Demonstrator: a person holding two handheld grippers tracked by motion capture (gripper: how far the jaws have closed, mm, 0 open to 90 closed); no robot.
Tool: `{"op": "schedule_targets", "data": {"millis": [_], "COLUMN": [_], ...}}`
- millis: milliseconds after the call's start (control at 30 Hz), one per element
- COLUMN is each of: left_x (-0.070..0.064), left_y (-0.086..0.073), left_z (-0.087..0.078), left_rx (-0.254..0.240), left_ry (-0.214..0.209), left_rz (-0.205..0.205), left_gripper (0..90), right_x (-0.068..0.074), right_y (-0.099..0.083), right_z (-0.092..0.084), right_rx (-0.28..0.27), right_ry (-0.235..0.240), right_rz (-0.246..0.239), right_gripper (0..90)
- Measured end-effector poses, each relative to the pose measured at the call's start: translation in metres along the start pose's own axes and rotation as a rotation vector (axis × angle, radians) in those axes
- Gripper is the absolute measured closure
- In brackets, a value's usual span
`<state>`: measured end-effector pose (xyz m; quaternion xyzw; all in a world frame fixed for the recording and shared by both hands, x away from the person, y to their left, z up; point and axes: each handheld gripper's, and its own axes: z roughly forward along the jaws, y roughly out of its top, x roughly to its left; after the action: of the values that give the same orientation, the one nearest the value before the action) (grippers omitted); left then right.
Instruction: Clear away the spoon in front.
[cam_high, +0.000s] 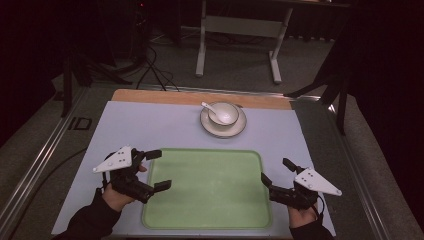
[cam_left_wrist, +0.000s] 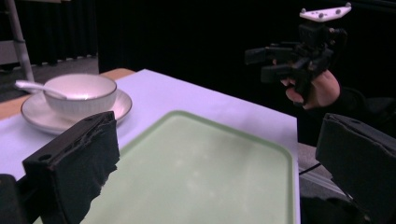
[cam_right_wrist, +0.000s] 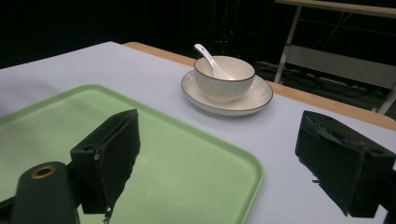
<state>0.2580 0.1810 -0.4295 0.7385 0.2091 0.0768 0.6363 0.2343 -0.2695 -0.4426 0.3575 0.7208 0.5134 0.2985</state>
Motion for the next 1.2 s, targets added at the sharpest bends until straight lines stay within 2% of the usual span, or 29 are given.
{"op": "schedule_targets", "data": {"millis": [33, 133, 200, 267, 300, 367, 600, 733, 1200], "left_x": [0.002, 0.005, 0.01, 0.013, 0.017, 0.025, 0.045, 0.057, 0.102], "left_y": [0.008, 0.017, 0.027, 0.03, 0.033, 0.037, 0.047, 0.05, 0.037], "left_z": [0.007, 0.013, 0.019, 0.02, 0.022, 0.026, 0.042, 0.055, 0.101], "left_rx": [0.016, 0.024, 0.014, 0.006, -0.004, -0.017, -0.027, -0.036, -0.049], "left_ry": [0.005, 0.013, 0.025, 0.033, 0.051, 0.055, 0.09, 0.12, 0.218], "left_rz": [0.029, 0.042, 0.055, 0.059, 0.046, 0.023, 0.007, -0.024, -0.157], "left_gripper": [0.0, 0.0, 0.0, 0.0, 0.0, 0.0, 0.2, 0.8, 3.5], "right_x": [0.0, 0.0, -0.001, -0.001, 0.0, 0.0, 0.002, 0.002, 0.002], "right_y": [0.0, 0.0, 0.0, 0.0, 0.0, 0.0, 0.001, 0.001, 0.0], "right_z": [0.0, 0.0, 0.0, 0.0, 0.0, 0.0, 0.0, -0.001, 0.0], "right_rx": [-0.002, -0.002, -0.005, -0.006, -0.008, -0.006, -0.006, -0.01, -0.008], "right_ry": [0.0, 0.002, 0.006, 0.007, 0.007, 0.009, 0.009, 0.009, 0.017], "right_rz": [0.0, 0.003, 0.006, 0.005, 0.004, -0.001, -0.007, -0.013, -0.005], "right_gripper": [13.7, 13.7, 13.7, 13.7, 13.7, 13.7, 13.7, 13.7, 13.7]}}
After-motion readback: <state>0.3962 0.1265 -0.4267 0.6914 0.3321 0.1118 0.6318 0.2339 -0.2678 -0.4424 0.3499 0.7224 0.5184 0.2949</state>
